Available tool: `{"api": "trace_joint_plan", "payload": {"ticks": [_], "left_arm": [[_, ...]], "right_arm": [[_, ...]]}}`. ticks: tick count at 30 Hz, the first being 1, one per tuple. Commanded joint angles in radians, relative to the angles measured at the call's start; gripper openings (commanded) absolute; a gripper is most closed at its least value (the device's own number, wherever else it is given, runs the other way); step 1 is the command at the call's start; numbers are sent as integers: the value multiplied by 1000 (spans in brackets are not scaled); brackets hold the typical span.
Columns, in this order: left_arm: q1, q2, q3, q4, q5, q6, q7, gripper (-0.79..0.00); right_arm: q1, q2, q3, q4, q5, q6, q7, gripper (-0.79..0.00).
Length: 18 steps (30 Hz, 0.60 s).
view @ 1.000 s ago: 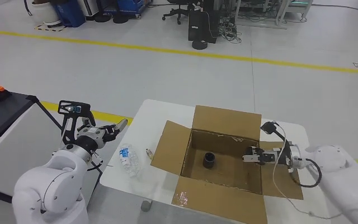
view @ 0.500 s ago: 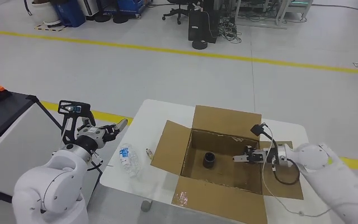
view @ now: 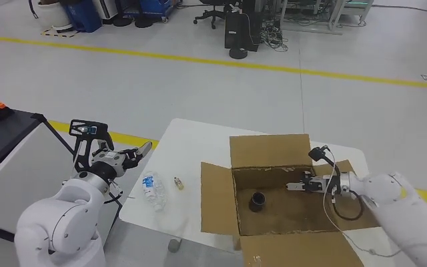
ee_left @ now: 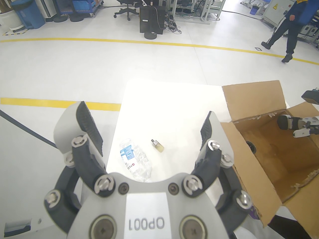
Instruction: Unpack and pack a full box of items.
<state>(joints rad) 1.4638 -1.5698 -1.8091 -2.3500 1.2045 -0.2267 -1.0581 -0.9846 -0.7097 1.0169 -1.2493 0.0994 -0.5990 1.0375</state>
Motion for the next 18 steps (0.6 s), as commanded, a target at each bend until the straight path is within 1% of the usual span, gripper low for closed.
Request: {"api": "trace_joint_plan", "payload": {"ticks": [1,8,14,16,18], "left_arm": [[0,0,0,0,0,0,0,0],[0,0,0,0,0,0,0,0],[0,0,0,0,0,0,0,0],[0,0,0,0,0,0,0,0],[0,0,0,0,0,0,0,0]], "right_arm": [[-10,6,16,-10,-15,-1,0,0],[-44,24,74,-45,-77,3,-17,0],[-77,38,120,-69,-92,8,-17,0],[-88,41,138,-78,-82,2,-23,0],[-104,45,161,-94,-37,-22,-38,0]]}}
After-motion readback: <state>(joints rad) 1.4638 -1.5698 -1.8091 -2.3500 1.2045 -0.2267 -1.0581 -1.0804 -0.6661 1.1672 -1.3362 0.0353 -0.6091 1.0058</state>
